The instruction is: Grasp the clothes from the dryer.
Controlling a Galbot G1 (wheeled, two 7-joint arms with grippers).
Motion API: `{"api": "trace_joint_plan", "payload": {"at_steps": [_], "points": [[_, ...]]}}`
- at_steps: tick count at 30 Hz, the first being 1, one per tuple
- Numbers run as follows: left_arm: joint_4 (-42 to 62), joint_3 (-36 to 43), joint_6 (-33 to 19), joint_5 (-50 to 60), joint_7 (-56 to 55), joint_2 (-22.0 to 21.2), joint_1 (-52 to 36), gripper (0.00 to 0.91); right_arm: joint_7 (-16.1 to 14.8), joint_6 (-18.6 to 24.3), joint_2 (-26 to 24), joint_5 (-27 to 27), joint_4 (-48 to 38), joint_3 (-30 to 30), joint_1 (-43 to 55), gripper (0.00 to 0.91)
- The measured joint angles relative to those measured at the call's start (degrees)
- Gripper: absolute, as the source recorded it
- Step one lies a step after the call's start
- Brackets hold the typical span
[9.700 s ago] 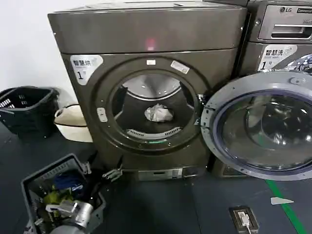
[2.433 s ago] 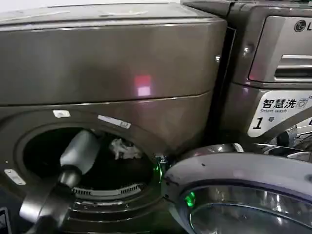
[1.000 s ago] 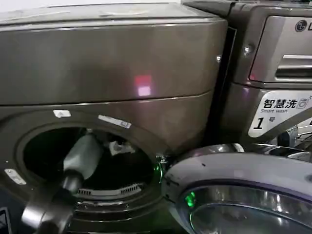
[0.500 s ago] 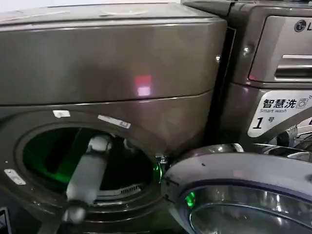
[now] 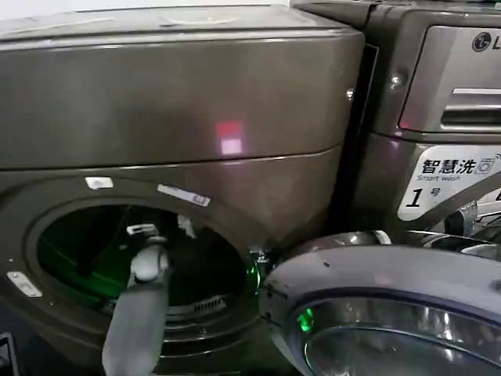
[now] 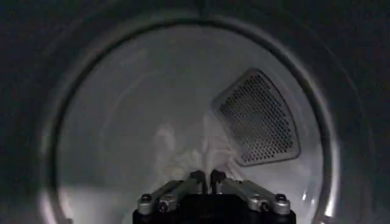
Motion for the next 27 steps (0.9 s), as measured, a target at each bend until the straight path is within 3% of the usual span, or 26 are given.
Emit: {"api": "trace_joint_plan", "payload": {"at_steps": [27], "points": [[-5.2,-0.6,-0.9,1.5,-3.2,-1.0,4.3,0.000,0.2,-0.5,0.0,0.9,-0.5,1.8,-0.3,0.907]]}}
